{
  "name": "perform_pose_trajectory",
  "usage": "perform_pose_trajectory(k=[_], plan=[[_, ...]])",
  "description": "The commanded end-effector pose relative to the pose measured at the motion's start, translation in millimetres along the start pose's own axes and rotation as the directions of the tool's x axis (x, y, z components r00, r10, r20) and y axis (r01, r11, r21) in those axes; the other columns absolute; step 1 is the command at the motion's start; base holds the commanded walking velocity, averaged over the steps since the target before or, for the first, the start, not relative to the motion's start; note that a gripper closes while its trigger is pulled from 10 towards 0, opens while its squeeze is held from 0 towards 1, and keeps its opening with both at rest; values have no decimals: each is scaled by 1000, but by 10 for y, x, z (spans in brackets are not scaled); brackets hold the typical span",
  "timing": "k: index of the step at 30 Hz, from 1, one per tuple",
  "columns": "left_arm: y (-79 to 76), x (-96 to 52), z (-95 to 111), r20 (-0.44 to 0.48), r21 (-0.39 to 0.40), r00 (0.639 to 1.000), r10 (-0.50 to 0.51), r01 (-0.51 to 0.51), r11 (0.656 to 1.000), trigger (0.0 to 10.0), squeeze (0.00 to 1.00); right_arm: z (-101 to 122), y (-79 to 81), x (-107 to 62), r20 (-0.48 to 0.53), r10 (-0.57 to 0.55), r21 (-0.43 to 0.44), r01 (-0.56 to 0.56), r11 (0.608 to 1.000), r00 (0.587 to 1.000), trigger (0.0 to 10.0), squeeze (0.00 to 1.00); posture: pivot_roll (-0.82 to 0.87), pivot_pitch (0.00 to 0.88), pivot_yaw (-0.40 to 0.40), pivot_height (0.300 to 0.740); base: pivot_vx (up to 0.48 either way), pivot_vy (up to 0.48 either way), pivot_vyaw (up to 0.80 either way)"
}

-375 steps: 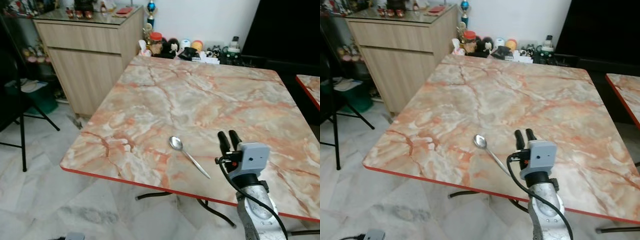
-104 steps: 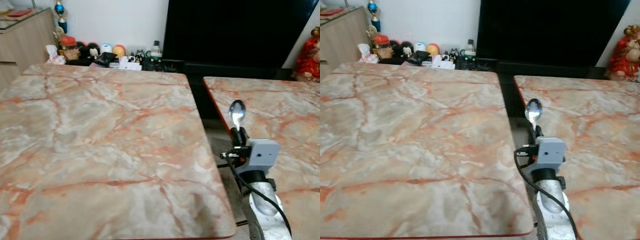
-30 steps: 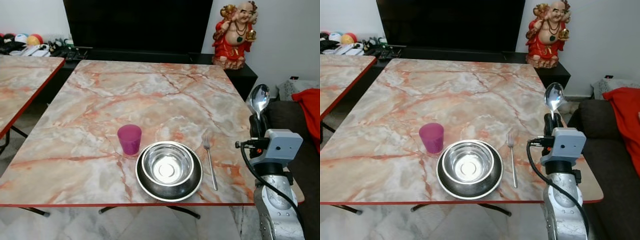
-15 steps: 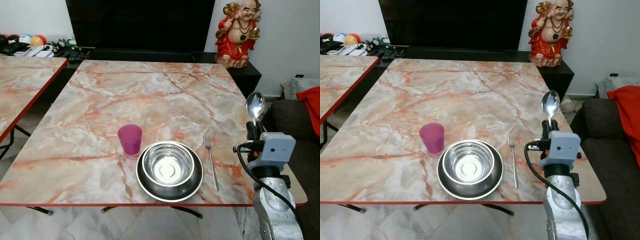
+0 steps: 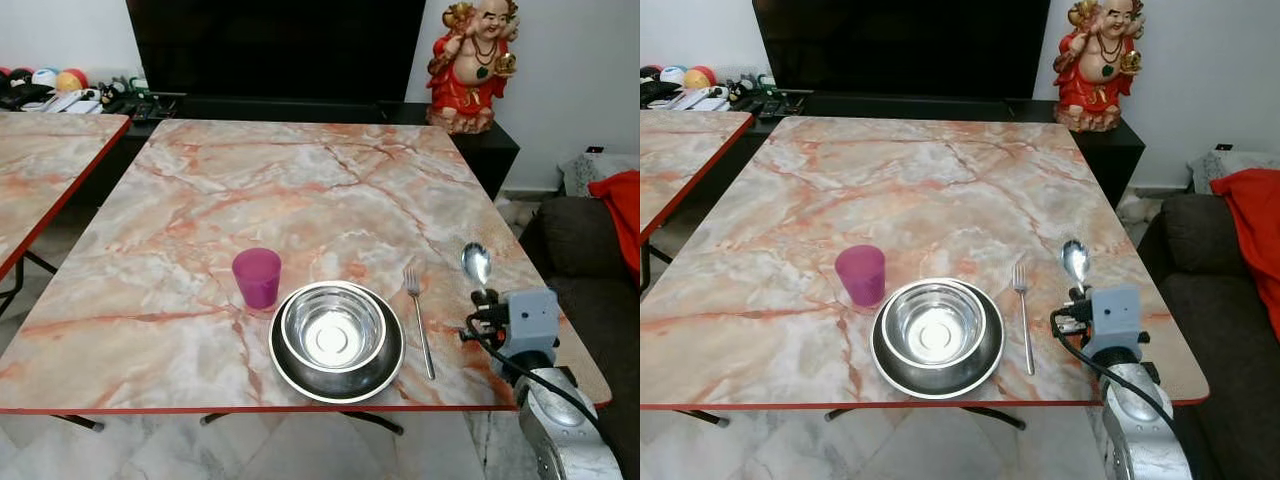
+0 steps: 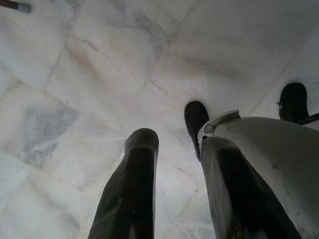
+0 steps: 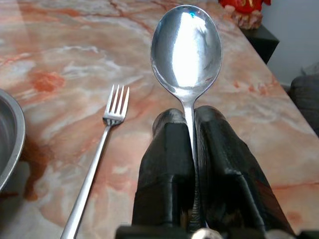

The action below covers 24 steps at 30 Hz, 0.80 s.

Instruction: Setting the table

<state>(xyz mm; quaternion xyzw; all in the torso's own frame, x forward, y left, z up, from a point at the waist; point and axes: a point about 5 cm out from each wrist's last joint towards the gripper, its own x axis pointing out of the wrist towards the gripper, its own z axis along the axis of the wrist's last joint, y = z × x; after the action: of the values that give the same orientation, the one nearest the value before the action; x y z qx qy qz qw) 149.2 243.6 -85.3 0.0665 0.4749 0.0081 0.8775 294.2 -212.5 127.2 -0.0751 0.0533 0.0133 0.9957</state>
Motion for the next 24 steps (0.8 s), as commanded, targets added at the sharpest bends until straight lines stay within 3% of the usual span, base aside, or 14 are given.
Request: perform_pose_trajectory(k=[1,14,20,24], plan=[[-23,-16,-104,-47,19,999,-4,5,1000,10000,0,18,-35,17,-7,-19,29,19,999,1000,10000,0,-80,101,-40,740,0,0,0],[263,-140,-317,-82,30,996,40,-38,999,10000,0,35,34,56,-10,-18,60,18,998,1000,10000,0,-74,98,-34,740,0,-370,0],[247,-153,-364,-89,29,995,41,-38,999,10000,0,28,60,60,-16,-19,71,20,997,1000,10000,0,-72,97,-33,740,0,0,0],[134,-141,-402,-95,29,995,30,-27,999,10000,0,23,180,91,-28,1,132,3,991,1000,10000,0,-65,96,-33,740,0,0,0]])
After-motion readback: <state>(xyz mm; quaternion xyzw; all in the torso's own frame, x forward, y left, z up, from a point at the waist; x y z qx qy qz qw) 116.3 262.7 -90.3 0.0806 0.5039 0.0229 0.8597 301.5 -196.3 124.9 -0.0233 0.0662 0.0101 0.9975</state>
